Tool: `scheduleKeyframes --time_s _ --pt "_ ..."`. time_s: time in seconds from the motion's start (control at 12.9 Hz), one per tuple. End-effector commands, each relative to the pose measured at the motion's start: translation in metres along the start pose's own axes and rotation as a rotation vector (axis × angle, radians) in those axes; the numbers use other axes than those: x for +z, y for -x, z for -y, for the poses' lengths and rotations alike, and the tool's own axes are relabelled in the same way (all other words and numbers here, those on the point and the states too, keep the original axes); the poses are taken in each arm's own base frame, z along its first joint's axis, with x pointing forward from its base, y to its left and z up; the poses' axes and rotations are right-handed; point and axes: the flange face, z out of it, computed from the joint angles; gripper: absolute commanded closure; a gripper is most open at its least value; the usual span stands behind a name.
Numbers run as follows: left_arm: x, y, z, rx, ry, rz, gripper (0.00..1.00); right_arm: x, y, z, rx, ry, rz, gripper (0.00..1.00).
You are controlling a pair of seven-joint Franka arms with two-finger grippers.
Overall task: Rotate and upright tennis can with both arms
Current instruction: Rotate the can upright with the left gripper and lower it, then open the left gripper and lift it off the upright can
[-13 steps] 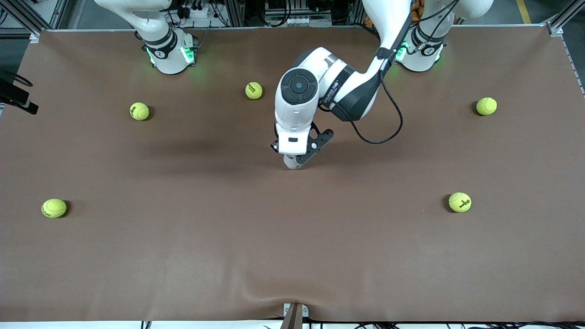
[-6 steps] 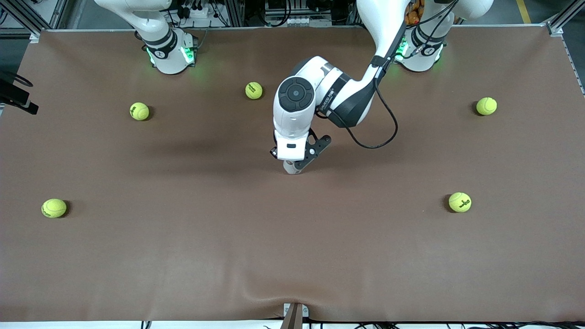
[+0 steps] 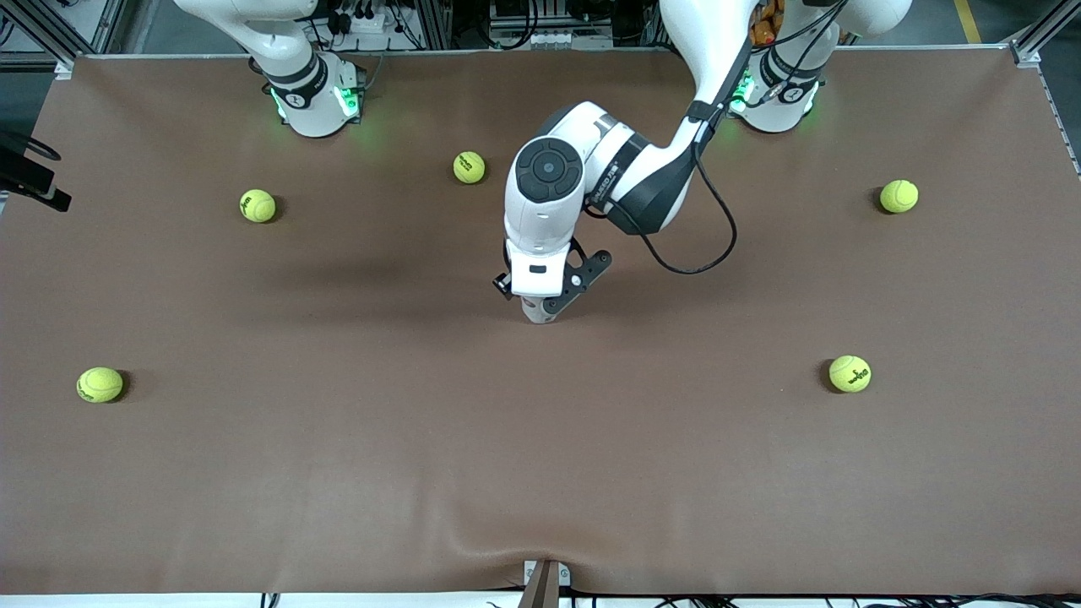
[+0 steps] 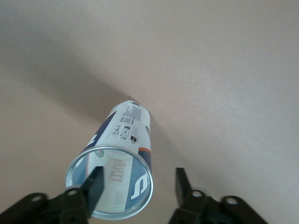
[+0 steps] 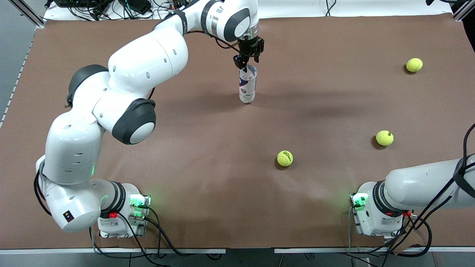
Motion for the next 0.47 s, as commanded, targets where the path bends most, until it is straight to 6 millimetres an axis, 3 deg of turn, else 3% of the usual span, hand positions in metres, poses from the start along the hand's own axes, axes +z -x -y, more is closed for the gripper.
scheduleKeyframes --time_s 0.0,0.31,0.39 --pt "-0.069 -0.002 0.009 -0.014 0.062 -0.012 0.00 -0.005 -0.002 -0.001 -0.007 -0.015 -0.004 0.00" --pt "-0.180 -0.061 0.054 -0.077 0.082 -0.108 0.00 -0.003 -0.003 -0.001 -0.007 -0.015 -0.001 0.00" --pt "-0.192 -0.069 0.066 -0.076 0.045 -0.168 0.00 -0.005 -0.002 -0.001 -0.006 -0.015 -0.004 0.00"
